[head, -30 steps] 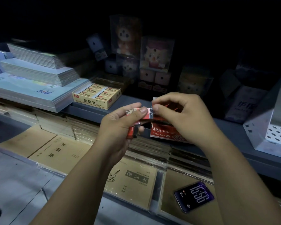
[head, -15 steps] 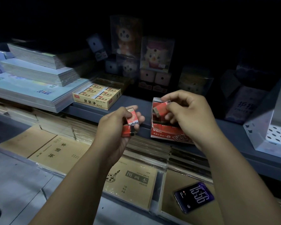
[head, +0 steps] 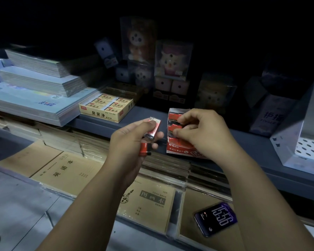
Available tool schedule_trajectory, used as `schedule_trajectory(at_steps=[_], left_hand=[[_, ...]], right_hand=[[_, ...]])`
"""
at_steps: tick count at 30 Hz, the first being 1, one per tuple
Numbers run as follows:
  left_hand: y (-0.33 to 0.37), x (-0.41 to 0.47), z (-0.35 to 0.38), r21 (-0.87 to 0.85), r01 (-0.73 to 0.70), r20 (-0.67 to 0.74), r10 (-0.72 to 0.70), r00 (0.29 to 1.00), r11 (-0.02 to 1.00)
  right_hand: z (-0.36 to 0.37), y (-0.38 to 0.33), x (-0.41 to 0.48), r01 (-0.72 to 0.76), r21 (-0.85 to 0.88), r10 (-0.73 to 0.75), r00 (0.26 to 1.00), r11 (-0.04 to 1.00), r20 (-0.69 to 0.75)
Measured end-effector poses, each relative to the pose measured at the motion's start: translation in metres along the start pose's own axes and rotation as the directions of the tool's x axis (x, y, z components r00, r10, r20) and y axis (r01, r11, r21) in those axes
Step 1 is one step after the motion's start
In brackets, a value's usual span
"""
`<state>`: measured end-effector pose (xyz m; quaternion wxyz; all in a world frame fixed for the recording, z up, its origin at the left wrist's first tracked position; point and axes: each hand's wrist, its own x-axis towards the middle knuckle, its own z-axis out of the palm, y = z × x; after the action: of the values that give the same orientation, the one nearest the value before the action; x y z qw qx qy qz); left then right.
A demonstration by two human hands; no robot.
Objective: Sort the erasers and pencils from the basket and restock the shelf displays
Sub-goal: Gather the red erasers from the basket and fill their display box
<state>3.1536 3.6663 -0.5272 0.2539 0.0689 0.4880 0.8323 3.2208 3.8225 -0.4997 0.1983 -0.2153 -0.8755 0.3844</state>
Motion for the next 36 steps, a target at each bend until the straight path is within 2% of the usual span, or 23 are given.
schedule_trajectory(at_steps=[3, 8, 10, 12, 15, 18, 23, 29, 32, 34, 36], left_hand=[[-0.001, 0.0, 0.001, 0.027, -0.012, 0.009, 0.012, 1.0, 1.0], [-0.003, -0.003, 0.002, 0.077, -0.017, 0.022, 0.016, 1.0, 0.997], [-0.004, -0.003, 0.002, 0.096, -0.017, 0.02, 0.015, 1.0, 0.995], [-0.004, -0.002, 0.001, 0.109, -0.014, 0.021, 0.012, 1.0, 0.994], [-0.006, 0.0, 0.0, 0.122, -0.014, 0.022, 0.011, 1.0, 0.992], [-0.006, 0.001, -0.002, 0.127, -0.019, 0.029, 0.016, 0.999, 0.992], [-0.005, 0.002, -0.006, 0.17, -0.037, 0.116, 0.017, 0.993, 0.985], [-0.004, 0.008, -0.007, 0.154, -0.048, 0.174, 0.021, 0.985, 0.987], [-0.003, 0.009, -0.005, 0.113, -0.018, 0.177, -0.003, 0.984, 0.993], [-0.002, 0.009, -0.004, 0.043, 0.013, 0.14, -0.019, 0.99, 0.999], [-0.001, 0.009, -0.002, -0.065, 0.039, 0.136, -0.03, 0.99, 0.997]], right_hand=[[-0.001, 0.0, 0.0, -0.014, -0.008, 0.014, 0.998, 1.0, 0.057], [0.004, 0.0, 0.0, 0.048, -0.139, -0.054, 0.998, 0.989, -0.035], [0.005, -0.002, -0.001, 0.077, -0.207, -0.084, 0.996, 0.975, -0.028], [0.004, 0.0, -0.001, 0.085, -0.204, -0.089, 0.996, 0.975, -0.008], [0.001, 0.003, -0.001, 0.104, -0.138, -0.106, 0.994, 0.985, -0.007], [0.0, 0.0, -0.003, 0.153, 0.05, -0.152, 0.988, 0.987, -0.018], [-0.002, -0.007, -0.009, 0.179, 0.258, -0.207, 0.975, 0.949, 0.083], [-0.002, -0.007, -0.008, 0.111, 0.406, -0.153, 0.986, 0.907, 0.071], [-0.006, -0.007, -0.007, 0.106, 0.446, -0.122, 0.993, 0.889, 0.006], [-0.011, -0.006, -0.006, 0.135, 0.459, -0.1, 0.99, 0.878, -0.1], [-0.016, -0.001, -0.002, 0.153, 0.375, -0.081, 0.976, 0.914, -0.201]])
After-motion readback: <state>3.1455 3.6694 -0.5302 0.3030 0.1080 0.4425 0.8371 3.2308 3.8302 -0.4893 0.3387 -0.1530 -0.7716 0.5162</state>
